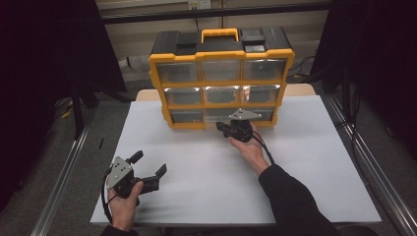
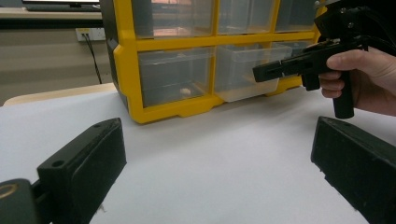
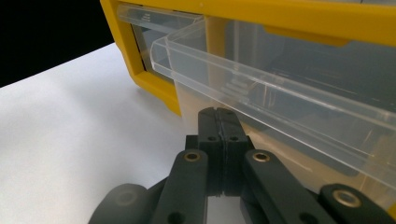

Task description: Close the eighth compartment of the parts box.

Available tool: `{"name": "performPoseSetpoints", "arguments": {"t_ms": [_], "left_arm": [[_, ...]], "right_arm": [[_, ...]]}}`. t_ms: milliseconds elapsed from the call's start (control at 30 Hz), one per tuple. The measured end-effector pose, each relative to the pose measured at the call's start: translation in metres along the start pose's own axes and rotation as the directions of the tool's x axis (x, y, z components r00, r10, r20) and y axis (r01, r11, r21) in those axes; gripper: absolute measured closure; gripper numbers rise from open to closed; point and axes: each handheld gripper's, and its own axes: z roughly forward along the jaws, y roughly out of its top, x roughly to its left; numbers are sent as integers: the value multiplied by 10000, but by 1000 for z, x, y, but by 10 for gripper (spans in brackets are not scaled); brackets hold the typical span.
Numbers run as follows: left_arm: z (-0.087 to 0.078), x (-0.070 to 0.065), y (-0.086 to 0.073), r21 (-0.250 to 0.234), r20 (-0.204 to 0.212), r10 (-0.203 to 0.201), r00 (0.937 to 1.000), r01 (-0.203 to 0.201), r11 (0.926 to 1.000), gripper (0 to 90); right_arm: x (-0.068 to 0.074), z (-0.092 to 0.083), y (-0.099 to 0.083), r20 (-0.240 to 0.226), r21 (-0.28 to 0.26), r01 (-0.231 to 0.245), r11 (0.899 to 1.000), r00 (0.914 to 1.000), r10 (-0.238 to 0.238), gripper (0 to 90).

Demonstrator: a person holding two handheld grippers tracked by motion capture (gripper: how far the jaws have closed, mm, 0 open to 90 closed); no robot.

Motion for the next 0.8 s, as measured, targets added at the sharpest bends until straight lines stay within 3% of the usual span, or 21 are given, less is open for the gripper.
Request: {"name": "performPoseSetpoints", "arguments": {"t_ms": [800], "left_arm": [[-1, 2, 0, 62, -6, 152, 9999, -152, 9999, 29]], "right_arm": [[-8, 8, 5, 357, 13, -157, 9999, 9992, 156, 896]]}}
